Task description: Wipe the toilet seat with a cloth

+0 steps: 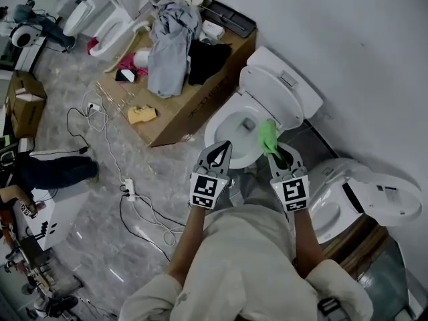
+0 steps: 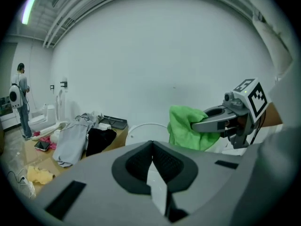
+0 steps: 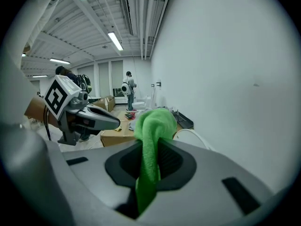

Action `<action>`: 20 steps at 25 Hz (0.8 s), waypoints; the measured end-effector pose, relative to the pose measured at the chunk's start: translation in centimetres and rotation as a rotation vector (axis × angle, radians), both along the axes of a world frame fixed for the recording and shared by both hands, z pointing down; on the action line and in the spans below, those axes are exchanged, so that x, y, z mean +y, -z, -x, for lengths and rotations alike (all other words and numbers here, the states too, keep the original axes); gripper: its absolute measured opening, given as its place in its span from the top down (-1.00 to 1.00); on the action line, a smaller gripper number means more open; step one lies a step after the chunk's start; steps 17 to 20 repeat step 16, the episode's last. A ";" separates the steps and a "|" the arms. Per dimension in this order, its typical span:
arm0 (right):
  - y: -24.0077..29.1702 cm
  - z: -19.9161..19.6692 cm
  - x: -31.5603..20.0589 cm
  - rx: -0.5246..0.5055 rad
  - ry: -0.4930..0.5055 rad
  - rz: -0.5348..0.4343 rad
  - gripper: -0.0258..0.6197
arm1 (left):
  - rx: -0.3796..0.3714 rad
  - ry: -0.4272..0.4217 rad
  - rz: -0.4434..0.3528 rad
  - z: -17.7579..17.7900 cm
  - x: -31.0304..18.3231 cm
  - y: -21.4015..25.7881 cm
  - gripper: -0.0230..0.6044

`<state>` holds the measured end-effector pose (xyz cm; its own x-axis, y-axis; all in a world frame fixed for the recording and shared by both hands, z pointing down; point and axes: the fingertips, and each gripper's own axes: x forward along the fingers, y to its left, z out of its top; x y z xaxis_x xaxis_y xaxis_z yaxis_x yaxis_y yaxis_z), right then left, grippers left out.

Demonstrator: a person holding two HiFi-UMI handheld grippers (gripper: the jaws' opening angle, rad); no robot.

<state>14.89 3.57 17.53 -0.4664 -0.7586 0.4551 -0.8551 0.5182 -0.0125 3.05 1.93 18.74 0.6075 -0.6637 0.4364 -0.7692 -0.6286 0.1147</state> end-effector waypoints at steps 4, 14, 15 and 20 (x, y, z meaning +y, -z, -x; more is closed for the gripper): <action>1.6 -0.1 -0.8 -0.022 0.027 -0.023 0.78 | -0.024 0.023 -0.019 0.4 -0.6 1.6 0.89; 3.7 -1.6 -2.3 -0.026 0.036 -0.060 0.78 | -0.042 0.034 -0.046 -1.1 -1.3 3.8 0.89; 3.9 -1.8 -2.3 -0.025 0.036 -0.065 0.78 | -0.041 0.033 -0.050 -1.4 -1.3 4.1 0.89; 4.2 -1.9 -2.3 -0.025 0.035 -0.069 0.78 | -0.039 0.031 -0.055 -1.8 -1.3 4.3 0.89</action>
